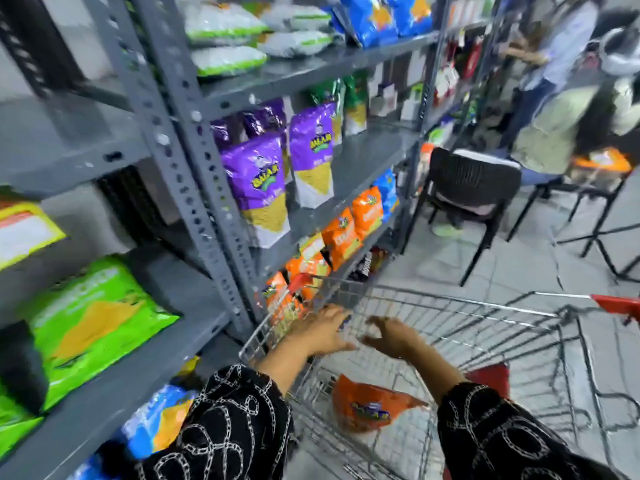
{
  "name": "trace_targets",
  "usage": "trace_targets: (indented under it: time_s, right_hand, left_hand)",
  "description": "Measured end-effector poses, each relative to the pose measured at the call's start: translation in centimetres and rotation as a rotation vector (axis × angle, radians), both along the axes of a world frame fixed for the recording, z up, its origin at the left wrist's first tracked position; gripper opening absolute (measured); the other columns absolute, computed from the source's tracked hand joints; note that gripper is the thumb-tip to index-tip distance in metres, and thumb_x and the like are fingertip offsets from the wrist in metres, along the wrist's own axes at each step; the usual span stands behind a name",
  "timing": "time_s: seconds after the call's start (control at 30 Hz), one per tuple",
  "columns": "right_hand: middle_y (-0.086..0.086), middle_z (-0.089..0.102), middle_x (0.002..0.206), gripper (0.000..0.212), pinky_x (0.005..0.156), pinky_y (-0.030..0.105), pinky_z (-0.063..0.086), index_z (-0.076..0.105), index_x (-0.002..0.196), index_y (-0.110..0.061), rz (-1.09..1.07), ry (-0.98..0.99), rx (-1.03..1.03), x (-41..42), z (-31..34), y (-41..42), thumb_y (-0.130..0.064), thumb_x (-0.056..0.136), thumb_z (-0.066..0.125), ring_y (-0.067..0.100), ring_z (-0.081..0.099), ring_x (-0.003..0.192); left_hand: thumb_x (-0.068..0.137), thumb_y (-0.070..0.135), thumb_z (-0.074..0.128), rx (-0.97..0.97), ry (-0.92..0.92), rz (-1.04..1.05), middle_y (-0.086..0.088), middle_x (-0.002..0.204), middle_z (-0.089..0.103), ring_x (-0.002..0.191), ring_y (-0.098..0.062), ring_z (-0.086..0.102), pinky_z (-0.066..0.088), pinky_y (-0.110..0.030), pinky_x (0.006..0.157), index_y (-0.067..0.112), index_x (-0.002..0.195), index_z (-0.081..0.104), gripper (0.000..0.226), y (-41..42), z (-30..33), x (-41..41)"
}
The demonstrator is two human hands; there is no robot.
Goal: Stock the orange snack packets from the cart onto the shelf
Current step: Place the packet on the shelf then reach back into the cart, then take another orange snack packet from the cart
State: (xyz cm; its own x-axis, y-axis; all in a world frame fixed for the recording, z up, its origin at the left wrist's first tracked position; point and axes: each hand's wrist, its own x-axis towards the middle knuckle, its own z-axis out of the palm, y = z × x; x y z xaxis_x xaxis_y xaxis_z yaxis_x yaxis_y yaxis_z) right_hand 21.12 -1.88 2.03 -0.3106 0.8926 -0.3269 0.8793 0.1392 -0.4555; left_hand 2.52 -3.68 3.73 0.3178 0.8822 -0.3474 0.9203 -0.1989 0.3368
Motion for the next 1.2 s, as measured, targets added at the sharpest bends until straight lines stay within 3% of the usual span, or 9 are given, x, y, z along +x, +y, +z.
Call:
trace_targets:
  time_s: [0.17,0.27,0.37,0.5,0.63,0.7,0.8,0.93,1.2]
  right_hand:
    - [0.013,0.063,0.121,0.052,0.091,0.033,0.053,0.055,0.125,-0.005,0.003,-0.257,-0.504,5.4,-6.1,-3.8,-0.026,0.08,0.071,0.023,0.063,0.095]
    - [0.015,0.063,0.121,0.044,0.093,0.032,0.047,0.06,0.118,-0.006,0.002,-0.326,-0.357,6.3,-8.4,-5.1,-0.02,0.079,0.072,0.028,0.06,0.111]
    - [0.017,0.07,0.105,0.019,0.079,0.029,0.05,0.069,0.099,-0.004,-0.171,-0.212,-0.188,6.3,-9.3,-5.1,-0.007,0.083,0.06,0.027,0.064,0.099]
    - [0.011,0.067,0.082,0.014,0.064,0.032,0.048,0.07,0.087,-0.009,-0.369,-0.036,-0.085,5.6,-7.4,-4.7,-0.009,0.082,0.057,0.027,0.067,0.082]
    - [0.019,0.071,0.089,0.014,0.067,0.034,0.046,0.067,0.09,-0.008,-0.504,0.304,0.053,4.0,-4.6,-3.6,-0.016,0.09,0.056,0.033,0.066,0.087]
    - [0.023,0.069,0.087,0.018,0.069,0.041,0.049,0.059,0.088,-0.003,-0.566,0.479,0.146,2.3,-2.1,-3.9,-0.018,0.094,0.053,0.035,0.064,0.082]
    - [0.016,0.061,0.076,0.022,0.065,0.042,0.045,0.048,0.08,-0.01,-0.654,0.604,0.268,0.8,-0.1,-2.5,-0.025,0.096,0.048,0.029,0.058,0.074]
    - [0.0,0.051,0.068,0.028,0.062,0.034,0.036,0.037,0.071,-0.024,-0.687,0.768,0.464,-2.7,7.0,-1.3,-0.03,0.097,0.044,0.019,0.049,0.064]
    - [-0.005,0.043,0.062,0.029,0.053,0.026,0.016,0.046,0.075,-0.009,-0.59,1.003,0.931,-8.9,24.7,-1.5,-0.028,0.097,0.047,0.005,0.034,0.054]
  left_hand:
    - [0.076,0.044,0.072,-0.354,0.228,-0.146,-0.013,0.148,0.039,0.133,-0.032,0.039,0.038,-0.043,0.105,0.013,0.141,0.035,0.081,-1.4,-6.3,2.6]
    - [0.084,0.022,0.065,-0.258,0.333,-0.143,-0.017,0.125,0.06,0.11,-0.033,0.058,0.048,-0.043,0.091,0.008,0.118,0.058,0.037,-2.3,-7.5,2.9]
    - [0.088,0.009,0.057,-0.2,0.331,-0.018,-0.016,0.118,0.063,0.108,-0.033,0.061,0.05,-0.041,0.089,0.009,0.113,0.06,0.026,-2.7,-7.7,2.3]
    - [0.089,0.006,0.056,-0.196,0.156,0.29,-0.012,0.101,0.065,0.099,-0.027,0.064,0.051,-0.038,0.086,0.001,0.106,0.063,0.019,-2.2,-6.8,0.0]
    - [0.086,0.001,0.062,-0.174,-0.445,0.603,-0.022,0.109,0.065,0.097,-0.026,0.059,0.049,-0.037,0.089,-0.009,0.109,0.062,0.025,-1.7,-5.0,-2.3]
    - [0.089,-0.002,0.056,-0.077,-0.643,0.663,-0.025,0.117,0.062,0.11,-0.035,0.058,0.045,-0.028,0.087,-0.011,0.114,0.057,0.027,-2.4,-2.8,-3.3]
    - [0.096,0.008,0.047,0.065,-0.722,0.707,-0.013,0.11,0.065,0.098,-0.023,0.059,0.045,-0.018,0.066,0.001,0.122,0.054,0.028,-1.8,-0.5,-2.4]
    - [0.099,0.018,0.043,0.435,-0.774,0.74,-0.019,0.138,0.051,0.125,-0.032,0.049,0.04,-0.035,0.098,0.004,0.136,0.042,0.04,-1.5,6.6,-2.9]
    - [0.097,0.024,0.045,1.127,-0.636,0.74,-0.026,0.086,0.071,0.071,-0.041,0.066,0.044,-0.039,0.054,0.009,0.11,0.055,0.022,-3.1,23.1,-6.3]
